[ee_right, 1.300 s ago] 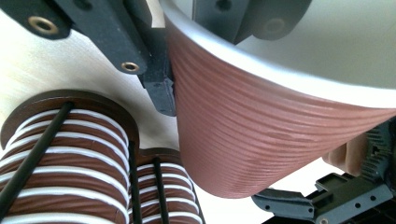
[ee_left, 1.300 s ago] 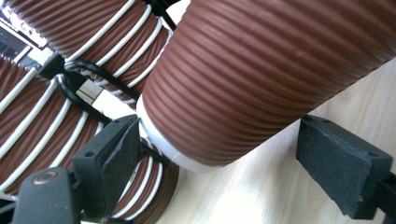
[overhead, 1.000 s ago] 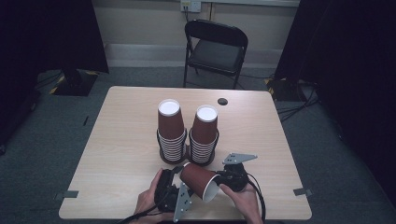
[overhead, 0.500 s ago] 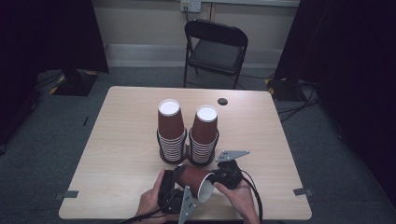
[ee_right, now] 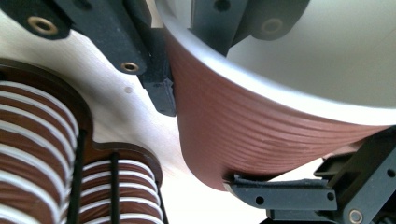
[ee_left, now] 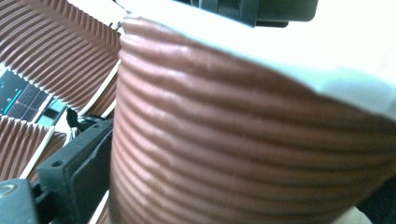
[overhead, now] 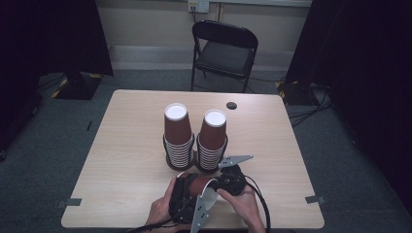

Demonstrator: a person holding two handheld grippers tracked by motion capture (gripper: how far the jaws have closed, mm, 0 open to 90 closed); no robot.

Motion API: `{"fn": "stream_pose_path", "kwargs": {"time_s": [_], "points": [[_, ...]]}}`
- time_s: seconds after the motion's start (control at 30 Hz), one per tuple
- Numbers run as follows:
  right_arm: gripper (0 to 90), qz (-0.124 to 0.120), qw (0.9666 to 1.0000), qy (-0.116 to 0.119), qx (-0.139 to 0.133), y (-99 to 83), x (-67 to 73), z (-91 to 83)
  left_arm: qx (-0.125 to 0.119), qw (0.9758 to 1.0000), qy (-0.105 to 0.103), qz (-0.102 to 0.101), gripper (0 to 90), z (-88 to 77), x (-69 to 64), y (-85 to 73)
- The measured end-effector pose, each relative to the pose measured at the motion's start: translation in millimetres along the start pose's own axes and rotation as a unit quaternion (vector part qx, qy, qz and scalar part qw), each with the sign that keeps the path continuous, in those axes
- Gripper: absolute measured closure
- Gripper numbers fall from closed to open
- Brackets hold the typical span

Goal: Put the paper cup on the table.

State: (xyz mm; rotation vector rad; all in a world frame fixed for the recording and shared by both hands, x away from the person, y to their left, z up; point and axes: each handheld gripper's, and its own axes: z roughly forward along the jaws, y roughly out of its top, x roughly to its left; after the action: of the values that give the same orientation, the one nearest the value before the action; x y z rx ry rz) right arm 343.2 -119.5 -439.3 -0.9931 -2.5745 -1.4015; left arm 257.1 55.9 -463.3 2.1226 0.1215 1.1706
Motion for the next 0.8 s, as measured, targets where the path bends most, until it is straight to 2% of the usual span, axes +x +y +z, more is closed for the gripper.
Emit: {"fn": "stream_pose_path", "kwargs": {"time_s": [0.07,0.2,0.23,0.3,0.33,0.53,0.63,0.8], "points": [[87.0,-0.001,1.0000,0.004,0.004,0.6,0.5,1.7,-0.007,0.9999,0.000,-0.008,1.5,0.1,-2.2,0.9],[87.1,-0.010,0.9999,0.004,0.013,0.9,4.8,4.7,-0.019,0.9997,-0.010,0.009,1.8,-1.2,-6.6,6.4],[87.3,-0.014,0.9998,0.004,0.014,0.6,6.6,5.3,-0.027,0.9996,-0.007,0.004,3.5,-0.9,-8.6,7.9],[87.4,-0.010,0.9998,0.008,0.014,0.0,7.3,6.4,-0.024,0.9997,-0.001,0.008,3.5,-1.5,-8.5,10.8],[87.5,-0.009,0.9999,0.010,0.011,-0.2,7.3,6.4,-0.022,0.9997,-0.005,0.012,3.3,-1.3,-7.5,11.9],[87.5,-0.004,0.9999,0.013,0.008,0.2,5.9,6.8,-0.027,0.9996,0.000,0.002,4.0,-0.5,-7.6,14.4],[87.5,-0.002,0.9999,0.014,0.009,0.1,4.4,7.5,-0.024,0.9997,0.001,0.006,4.2,0.2,-7.6,15.3],[87.9,-0.002,0.9999,0.013,0.008,-0.1,3.8,6.4,-0.037,0.9992,-0.001,-0.013,4.8,0.2,-6.4,13.6]]}}
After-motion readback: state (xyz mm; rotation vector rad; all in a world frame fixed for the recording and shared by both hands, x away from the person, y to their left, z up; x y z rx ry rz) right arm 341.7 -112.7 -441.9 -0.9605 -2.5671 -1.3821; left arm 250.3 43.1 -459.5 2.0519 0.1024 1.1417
